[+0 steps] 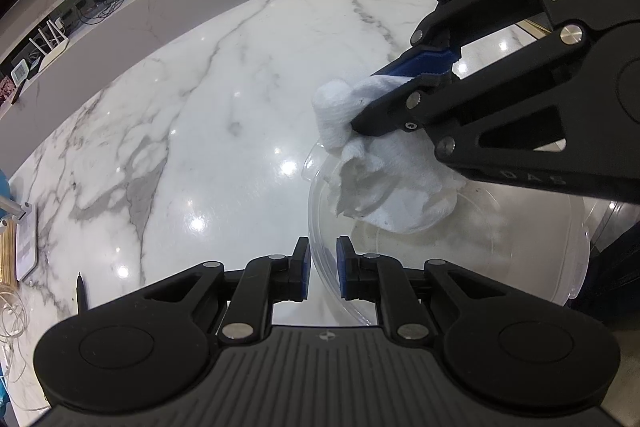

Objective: Clean bowl
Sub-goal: 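Rotate the bowl with the left gripper while the right gripper wipes inside, then hold the bowl rim with the left gripper while the right gripper wipes the wall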

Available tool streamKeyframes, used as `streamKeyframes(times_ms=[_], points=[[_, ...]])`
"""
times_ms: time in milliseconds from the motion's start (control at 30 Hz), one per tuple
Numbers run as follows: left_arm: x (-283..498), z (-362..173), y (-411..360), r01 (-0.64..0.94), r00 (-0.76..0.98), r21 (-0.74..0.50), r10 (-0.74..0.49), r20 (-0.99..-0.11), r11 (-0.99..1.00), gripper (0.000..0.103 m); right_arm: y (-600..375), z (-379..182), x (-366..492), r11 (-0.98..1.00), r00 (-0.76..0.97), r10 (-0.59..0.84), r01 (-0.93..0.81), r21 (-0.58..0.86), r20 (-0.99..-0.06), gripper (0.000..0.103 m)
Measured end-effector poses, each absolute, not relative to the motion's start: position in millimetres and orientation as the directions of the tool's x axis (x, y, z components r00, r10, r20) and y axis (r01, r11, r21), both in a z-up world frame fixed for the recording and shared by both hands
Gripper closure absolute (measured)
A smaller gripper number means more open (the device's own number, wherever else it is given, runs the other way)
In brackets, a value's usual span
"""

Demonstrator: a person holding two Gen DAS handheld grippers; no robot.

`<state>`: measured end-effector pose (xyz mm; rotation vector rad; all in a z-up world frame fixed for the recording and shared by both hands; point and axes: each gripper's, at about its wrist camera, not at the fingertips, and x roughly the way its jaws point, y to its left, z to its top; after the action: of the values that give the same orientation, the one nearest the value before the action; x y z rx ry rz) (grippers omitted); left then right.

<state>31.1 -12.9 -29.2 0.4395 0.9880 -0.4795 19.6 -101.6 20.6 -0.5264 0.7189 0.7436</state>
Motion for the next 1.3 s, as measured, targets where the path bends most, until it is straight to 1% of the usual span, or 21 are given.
streamKeyframes(times_ms=[267, 433, 900, 1300], points=[[37.0, -27.7, -9.9, 0.536, 0.455, 0.093, -0.194, -0.869, 0.839, 0.093, -105.4, 19.8, 17.8, 0.633, 0.533, 0.381, -0.746, -0.207, -0.755, 0.095], [43.2, -26.9, -5.5, 0.514, 0.449, 0.064, -0.205, -0.870, 0.855, 0.094, -115.1, 20.7, 15.5, 0.647, 0.543, 0.330, -0.726, -0.234, -0.772, 0.095], [47.9, -27.6, -9.1, 0.520, 0.459, 0.087, -0.193, -0.867, 0.849, 0.093, -138.9, 27.0, -2.7, 0.607, 0.490, 0.248, -0.751, -0.261, -0.836, 0.095], [47.8, -27.6, -9.8, 0.522, 0.463, 0.093, -0.190, -0.866, 0.848, 0.093, -131.7, 24.8, -20.1, 0.515, 0.387, 0.276, -0.832, -0.204, -0.880, 0.095]])
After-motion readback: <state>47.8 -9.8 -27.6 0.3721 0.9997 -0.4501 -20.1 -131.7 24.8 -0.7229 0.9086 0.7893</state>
